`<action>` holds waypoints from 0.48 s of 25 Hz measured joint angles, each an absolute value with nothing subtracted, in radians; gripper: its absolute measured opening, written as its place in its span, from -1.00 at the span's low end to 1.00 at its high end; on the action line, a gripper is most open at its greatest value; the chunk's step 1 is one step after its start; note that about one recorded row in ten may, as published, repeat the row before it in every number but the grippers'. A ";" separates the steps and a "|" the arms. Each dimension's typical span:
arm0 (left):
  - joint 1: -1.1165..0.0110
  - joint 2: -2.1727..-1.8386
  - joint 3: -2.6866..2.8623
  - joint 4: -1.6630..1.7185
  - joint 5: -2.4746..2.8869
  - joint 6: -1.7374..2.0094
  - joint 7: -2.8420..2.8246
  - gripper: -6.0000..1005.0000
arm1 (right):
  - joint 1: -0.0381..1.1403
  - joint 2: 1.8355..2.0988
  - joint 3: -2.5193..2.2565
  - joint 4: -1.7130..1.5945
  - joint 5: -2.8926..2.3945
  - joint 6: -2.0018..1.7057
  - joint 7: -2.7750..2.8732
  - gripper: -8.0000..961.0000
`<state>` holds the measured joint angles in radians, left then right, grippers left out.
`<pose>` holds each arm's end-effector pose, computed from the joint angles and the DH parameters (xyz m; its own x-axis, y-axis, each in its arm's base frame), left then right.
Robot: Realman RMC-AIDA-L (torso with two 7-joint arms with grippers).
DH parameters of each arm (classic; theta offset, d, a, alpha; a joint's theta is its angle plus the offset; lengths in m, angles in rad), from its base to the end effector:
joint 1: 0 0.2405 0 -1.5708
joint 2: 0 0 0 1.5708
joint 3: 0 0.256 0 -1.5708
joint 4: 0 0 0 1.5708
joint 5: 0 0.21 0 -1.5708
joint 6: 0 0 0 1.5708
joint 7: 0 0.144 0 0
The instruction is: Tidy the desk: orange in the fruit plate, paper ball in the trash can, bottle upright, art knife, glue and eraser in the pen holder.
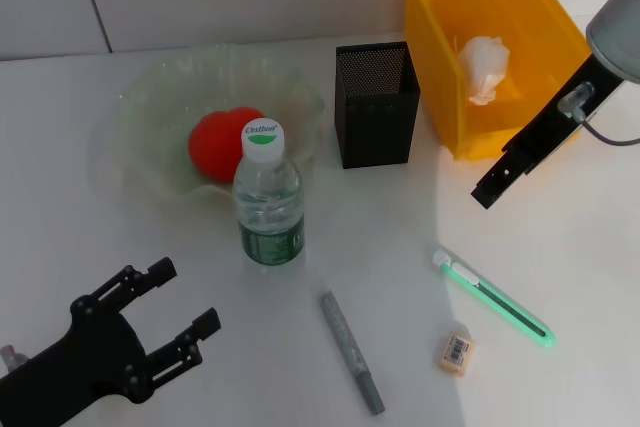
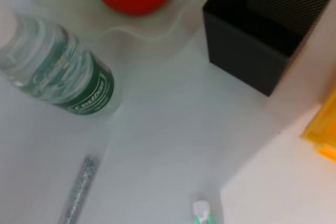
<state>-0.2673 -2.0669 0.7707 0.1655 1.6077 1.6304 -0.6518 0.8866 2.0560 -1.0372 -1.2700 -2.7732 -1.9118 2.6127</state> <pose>-0.3173 0.2139 -0.0467 0.6680 0.1372 0.7314 0.4907 -0.8201 -0.2943 0.1453 0.3770 0.0578 0.5793 -0.7754 0.2512 -0.6482 -0.6251 -0.4347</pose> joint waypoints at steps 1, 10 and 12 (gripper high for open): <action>-0.267 -2.067 0.788 0.166 1.608 1.631 -0.653 0.56 | 0.885 2.064 -1.041 -1.273 -2.775 -1.911 2.610 0.53; -0.265 -2.065 0.880 0.231 1.608 1.716 -0.702 0.56 | 0.881 2.075 -1.069 -1.251 -2.762 -1.901 2.607 0.53; -0.265 -2.065 0.880 0.231 1.608 1.716 -0.702 0.56 | 0.881 2.076 -1.069 -1.248 -2.757 -1.903 2.607 0.53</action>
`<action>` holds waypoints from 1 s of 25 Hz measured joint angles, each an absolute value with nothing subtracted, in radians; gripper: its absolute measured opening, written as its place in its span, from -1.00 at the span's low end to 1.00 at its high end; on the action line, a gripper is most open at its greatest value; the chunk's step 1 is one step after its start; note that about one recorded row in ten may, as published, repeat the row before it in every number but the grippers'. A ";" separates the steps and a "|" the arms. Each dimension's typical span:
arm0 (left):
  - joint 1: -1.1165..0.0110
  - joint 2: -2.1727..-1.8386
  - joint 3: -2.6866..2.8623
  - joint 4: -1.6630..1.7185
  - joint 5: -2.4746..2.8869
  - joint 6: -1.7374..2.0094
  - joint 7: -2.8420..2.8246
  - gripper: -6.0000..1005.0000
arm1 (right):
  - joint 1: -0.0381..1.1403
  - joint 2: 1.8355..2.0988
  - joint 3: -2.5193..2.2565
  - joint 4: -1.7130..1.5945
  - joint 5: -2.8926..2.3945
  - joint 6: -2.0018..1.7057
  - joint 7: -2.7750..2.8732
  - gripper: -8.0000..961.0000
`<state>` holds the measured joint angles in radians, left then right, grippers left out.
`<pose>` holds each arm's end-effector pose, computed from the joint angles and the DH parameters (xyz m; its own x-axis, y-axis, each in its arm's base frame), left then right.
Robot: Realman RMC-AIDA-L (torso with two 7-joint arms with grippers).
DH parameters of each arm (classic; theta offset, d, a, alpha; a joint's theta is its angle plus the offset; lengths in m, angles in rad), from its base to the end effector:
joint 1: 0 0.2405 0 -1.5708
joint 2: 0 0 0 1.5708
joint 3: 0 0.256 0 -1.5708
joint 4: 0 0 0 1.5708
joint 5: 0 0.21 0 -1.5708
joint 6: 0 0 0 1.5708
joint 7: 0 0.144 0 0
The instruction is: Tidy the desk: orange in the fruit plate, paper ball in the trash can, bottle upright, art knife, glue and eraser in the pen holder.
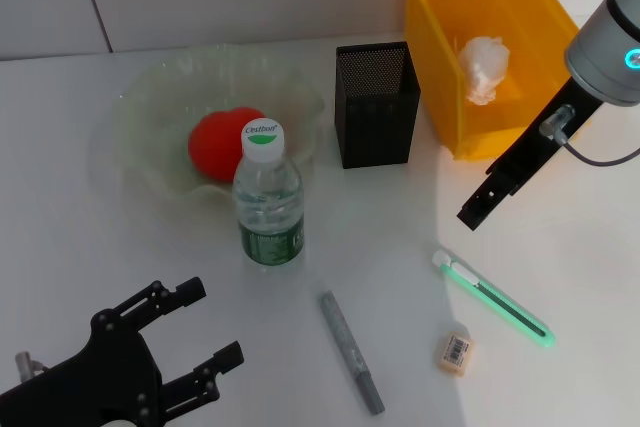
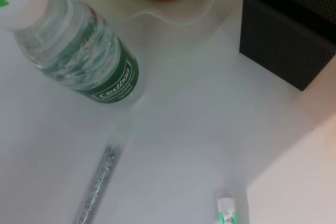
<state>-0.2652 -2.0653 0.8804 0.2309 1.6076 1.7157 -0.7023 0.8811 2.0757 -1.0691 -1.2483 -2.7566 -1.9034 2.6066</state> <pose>-0.3043 0.2071 -0.0442 0.6648 0.1295 0.7357 0.3972 -0.8954 -0.2012 0.1447 0.3719 0.0428 0.5865 -0.7584 0.2844 -0.6465 -0.6498 -0.3997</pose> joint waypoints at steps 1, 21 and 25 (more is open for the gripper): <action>-0.262 -2.067 0.876 0.232 1.607 1.713 -0.682 0.56 | 0.881 2.076 -1.069 -1.248 -2.757 -1.903 2.607 0.53; -0.241 -2.073 0.879 0.223 1.600 1.631 -0.575 0.55 | 0.806 2.086 -1.194 -1.237 -2.722 -1.865 2.659 0.53; -0.248 -2.073 0.876 0.224 1.598 1.634 -0.577 0.55 | 0.784 2.087 -1.243 -1.236 -2.718 -1.834 2.674 0.53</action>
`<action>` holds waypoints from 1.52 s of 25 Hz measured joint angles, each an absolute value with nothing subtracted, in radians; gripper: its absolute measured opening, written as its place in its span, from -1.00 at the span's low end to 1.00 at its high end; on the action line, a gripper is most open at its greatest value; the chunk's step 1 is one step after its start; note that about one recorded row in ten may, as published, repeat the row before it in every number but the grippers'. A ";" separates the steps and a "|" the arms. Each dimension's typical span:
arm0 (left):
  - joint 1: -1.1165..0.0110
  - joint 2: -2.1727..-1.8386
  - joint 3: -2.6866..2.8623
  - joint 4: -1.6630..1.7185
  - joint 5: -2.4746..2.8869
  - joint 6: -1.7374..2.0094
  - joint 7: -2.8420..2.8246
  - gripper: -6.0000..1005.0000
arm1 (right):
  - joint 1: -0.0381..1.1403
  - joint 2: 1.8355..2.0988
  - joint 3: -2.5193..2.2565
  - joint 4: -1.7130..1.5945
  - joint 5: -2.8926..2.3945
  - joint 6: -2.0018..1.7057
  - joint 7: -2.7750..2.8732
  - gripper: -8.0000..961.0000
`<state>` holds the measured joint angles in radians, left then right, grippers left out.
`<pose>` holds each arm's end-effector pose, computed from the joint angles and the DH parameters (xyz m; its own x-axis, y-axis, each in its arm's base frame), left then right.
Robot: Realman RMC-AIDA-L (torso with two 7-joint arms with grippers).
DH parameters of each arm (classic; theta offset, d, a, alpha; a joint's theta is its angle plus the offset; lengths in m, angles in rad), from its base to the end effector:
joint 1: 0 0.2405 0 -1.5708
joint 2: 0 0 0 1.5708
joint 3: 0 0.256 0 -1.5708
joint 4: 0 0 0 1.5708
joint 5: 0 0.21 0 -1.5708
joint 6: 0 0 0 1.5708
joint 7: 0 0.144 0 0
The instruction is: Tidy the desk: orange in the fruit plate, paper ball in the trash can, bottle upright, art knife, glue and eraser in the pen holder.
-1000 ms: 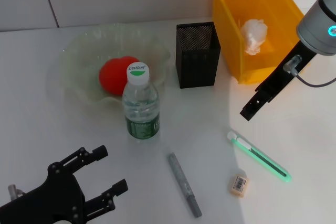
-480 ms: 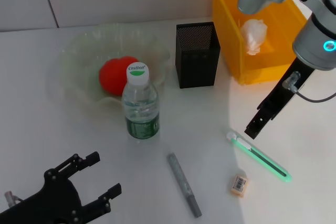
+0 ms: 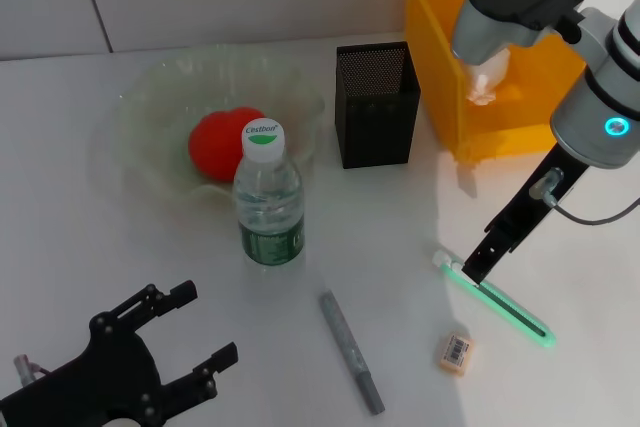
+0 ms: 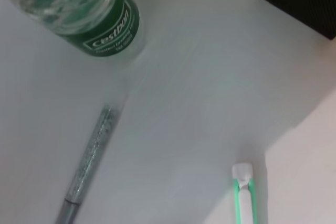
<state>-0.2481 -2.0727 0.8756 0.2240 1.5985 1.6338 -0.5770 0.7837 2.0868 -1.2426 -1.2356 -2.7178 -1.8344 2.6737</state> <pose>-0.3152 0.2071 -0.0512 0.7386 0.0632 0.6711 0.3667 -0.8731 -0.3214 0.1671 0.3546 0.0140 0.5401 -0.7682 0.3438 -0.6496 -0.6402 -0.4100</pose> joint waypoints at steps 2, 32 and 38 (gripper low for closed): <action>-0.248 -2.073 0.876 0.224 1.598 1.634 -0.577 0.55 | 0.775 2.087 -1.272 -1.248 -2.718 -1.826 2.689 0.53; -0.279 -2.074 0.884 0.222 1.604 1.610 -0.574 0.55 | 0.720 2.089 -1.496 -1.195 -2.703 -1.610 2.755 0.53; -0.287 -2.074 0.884 0.222 1.606 1.601 -0.577 0.55 | 0.718 2.088 -1.521 -1.186 -2.703 -1.586 2.755 0.53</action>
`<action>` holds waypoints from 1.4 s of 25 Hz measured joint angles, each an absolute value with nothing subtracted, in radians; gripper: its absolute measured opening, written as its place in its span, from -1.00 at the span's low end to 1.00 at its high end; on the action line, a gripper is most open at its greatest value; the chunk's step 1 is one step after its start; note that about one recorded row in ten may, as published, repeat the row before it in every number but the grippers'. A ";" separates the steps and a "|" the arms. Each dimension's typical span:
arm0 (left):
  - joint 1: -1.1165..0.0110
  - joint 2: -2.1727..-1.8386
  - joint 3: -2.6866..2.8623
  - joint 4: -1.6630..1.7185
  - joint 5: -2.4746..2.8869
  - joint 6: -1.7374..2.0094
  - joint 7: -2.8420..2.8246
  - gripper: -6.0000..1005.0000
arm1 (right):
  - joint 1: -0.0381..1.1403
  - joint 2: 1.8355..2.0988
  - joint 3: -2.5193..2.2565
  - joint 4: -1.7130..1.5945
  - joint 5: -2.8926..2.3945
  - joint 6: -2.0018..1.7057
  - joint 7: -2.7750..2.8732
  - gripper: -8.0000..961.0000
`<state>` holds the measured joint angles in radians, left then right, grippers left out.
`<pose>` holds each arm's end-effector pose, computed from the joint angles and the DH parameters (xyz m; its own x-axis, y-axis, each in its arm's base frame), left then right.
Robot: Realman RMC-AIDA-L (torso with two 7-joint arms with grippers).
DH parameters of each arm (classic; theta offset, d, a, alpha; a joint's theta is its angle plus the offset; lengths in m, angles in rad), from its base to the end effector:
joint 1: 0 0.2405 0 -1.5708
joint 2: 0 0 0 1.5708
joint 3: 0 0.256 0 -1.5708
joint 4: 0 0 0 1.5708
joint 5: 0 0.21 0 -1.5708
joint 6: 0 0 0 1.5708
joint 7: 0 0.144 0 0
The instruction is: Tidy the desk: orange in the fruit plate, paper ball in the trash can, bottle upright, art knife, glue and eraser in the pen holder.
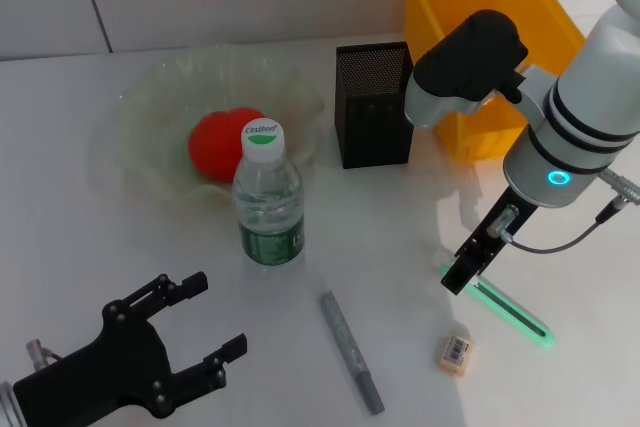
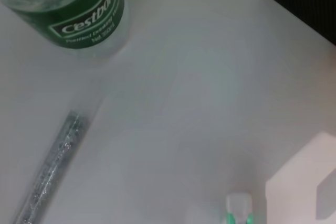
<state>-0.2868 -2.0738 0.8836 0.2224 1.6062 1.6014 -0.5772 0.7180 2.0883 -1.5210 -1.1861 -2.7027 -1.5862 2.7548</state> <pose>-0.3104 0.2192 -0.0551 0.7584 0.0527 0.6496 0.3370 -0.8849 -0.3217 0.1811 0.3528 -0.0314 0.5860 -0.7227 0.3665 -0.5453 -0.6863 -0.4813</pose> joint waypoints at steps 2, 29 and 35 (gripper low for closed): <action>-0.288 -2.074 0.884 0.222 1.606 1.599 -0.577 0.55 | 0.716 2.089 -1.528 -1.184 -2.703 -1.582 2.755 0.53; -0.292 -2.074 0.896 0.217 1.608 1.586 -0.577 0.55 | 0.707 2.089 -1.567 -1.152 -2.692 -1.535 2.772 0.02; -0.293 -2.074 0.898 0.211 1.608 1.586 -0.577 0.55 | 0.685 2.085 -1.558 -1.156 -2.654 -1.518 2.772 -0.02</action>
